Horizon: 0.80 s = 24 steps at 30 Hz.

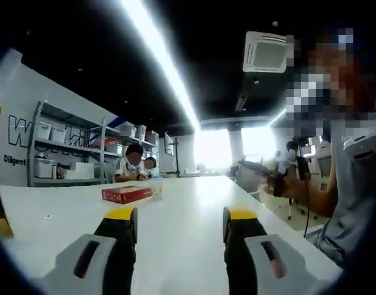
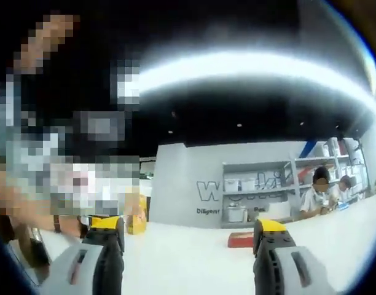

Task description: Tear open the coffee pouch, take out the coffee, and pour the coffee from the pouch into the cup

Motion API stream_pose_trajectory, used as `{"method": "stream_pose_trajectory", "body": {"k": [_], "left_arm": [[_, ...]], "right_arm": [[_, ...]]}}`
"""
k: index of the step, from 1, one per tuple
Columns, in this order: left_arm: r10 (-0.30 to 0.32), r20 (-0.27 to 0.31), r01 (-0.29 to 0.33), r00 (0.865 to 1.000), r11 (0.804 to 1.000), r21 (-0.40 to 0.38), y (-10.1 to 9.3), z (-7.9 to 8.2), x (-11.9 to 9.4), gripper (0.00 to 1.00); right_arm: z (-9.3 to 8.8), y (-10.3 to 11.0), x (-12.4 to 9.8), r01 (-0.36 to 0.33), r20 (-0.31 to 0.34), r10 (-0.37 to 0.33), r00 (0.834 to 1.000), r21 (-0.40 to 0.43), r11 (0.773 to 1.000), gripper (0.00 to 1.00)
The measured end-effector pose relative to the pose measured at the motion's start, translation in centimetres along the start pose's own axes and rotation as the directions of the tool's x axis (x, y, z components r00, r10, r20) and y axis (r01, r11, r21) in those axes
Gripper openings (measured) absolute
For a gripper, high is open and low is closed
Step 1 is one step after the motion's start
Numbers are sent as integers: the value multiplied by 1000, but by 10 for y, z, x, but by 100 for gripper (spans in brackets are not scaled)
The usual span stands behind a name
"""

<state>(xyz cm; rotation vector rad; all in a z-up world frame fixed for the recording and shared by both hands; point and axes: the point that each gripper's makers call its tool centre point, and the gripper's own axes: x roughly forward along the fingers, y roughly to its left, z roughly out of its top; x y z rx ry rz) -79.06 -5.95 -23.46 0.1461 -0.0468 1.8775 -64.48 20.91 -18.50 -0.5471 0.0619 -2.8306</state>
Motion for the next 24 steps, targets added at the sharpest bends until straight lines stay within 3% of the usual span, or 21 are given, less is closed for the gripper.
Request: {"method": "stream_pose_trajectory", "body": {"k": [3,5,8,9,11,13,14,15,17,19,23,24], "left_arm": [[41,-72,-40,997,999,19,-8,-6,2,69],[114,-109,-108,988,992,58,-11,-8,0,71],[240,-76,-237,968,970,53,-14,3,-10,77],[270,-21,-269,963,962,39,-17,13,-15,78],[328,26,-327,944,944,-48,-21,25,-28,79],[460,106,-449,882,887,-109,-19,46,-56,79],[504,118,-493,856,863,-113,-22,51,-67,79],[533,119,-522,838,846,-111,-25,53,-75,79],[666,128,-670,735,742,-16,-31,57,-109,78],[736,141,-743,662,669,-1,-39,57,-132,76],[790,113,-794,602,608,-19,-63,50,-159,76],[798,104,-802,594,598,-11,-68,49,-164,76]], "right_arm": [[1,-1,-5,3,0,-3,1000,-17,1000,87],[4,-4,-7,10,15,-10,1000,-5,1000,87],[6,-3,-9,8,39,-8,999,-2,1000,86],[6,-3,-9,9,40,-9,999,-3,1000,86],[2,-1,-9,10,28,-9,1000,-13,1000,86],[-1,0,-10,11,20,-11,1000,-3,1000,86],[-1,1,-10,11,21,-11,1000,1,1000,86],[-1,3,-9,9,22,-9,1000,3,1000,86],[1,7,-8,3,21,-3,1000,-3,1000,86],[3,10,-6,2,21,-1,1000,-12,1000,86],[-4,17,-6,-10,-20,10,1000,12,1000,86],[-5,19,-7,-15,-28,15,999,14,1000,86]]}}
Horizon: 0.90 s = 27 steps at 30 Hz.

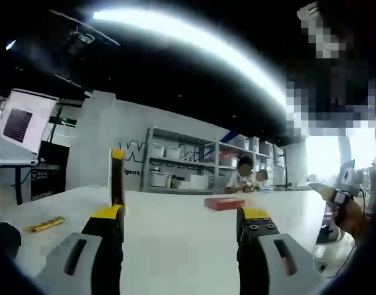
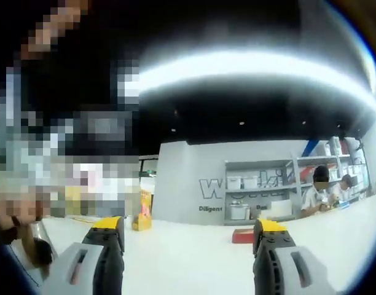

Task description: Tear open the coffee pouch, take out the coffee, and pour the coffee from the pouch into the cup

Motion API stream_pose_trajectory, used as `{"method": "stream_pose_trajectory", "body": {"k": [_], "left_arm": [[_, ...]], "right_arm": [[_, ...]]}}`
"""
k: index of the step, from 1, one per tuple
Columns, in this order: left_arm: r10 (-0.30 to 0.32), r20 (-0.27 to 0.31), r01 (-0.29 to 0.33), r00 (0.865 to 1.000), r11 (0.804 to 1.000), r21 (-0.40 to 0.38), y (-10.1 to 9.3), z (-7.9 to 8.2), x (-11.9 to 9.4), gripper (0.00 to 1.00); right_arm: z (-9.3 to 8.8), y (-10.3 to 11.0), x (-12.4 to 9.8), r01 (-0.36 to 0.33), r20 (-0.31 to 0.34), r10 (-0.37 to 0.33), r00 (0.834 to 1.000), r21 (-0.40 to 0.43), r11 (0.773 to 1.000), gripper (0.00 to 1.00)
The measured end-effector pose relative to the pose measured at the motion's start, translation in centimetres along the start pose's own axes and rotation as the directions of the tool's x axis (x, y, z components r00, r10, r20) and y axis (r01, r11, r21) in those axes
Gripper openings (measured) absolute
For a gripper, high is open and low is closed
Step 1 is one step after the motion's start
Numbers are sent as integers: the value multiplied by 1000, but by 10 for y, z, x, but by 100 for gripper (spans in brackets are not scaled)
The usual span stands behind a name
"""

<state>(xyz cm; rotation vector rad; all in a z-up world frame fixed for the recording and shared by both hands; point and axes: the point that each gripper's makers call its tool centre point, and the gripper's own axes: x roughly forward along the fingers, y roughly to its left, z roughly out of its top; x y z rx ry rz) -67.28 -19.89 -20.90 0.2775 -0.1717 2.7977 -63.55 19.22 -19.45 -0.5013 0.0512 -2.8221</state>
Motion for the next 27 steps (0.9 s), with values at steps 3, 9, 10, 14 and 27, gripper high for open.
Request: {"method": "stream_pose_trajectory", "body": {"k": [3,9,10,14,27], "left_arm": [[38,1,-38,999,999,39,-2,4,-25,76],[66,4,-66,998,997,43,-17,-4,-64,73],[60,6,-61,998,996,69,-21,-4,-60,72],[-9,-2,9,1000,994,108,-49,-1,-61,73],[-84,-56,89,995,992,91,-67,-10,-59,72]], "right_arm": [[-2,1,-2,9,-10,-9,1000,-11,1000,85],[-5,7,-8,17,-22,-18,1000,-56,998,83],[-4,11,-9,8,-23,-10,1000,-54,998,83],[-1,25,-14,-12,-29,10,1000,-77,997,83],[33,27,-27,-21,42,24,999,-72,997,80]]}}
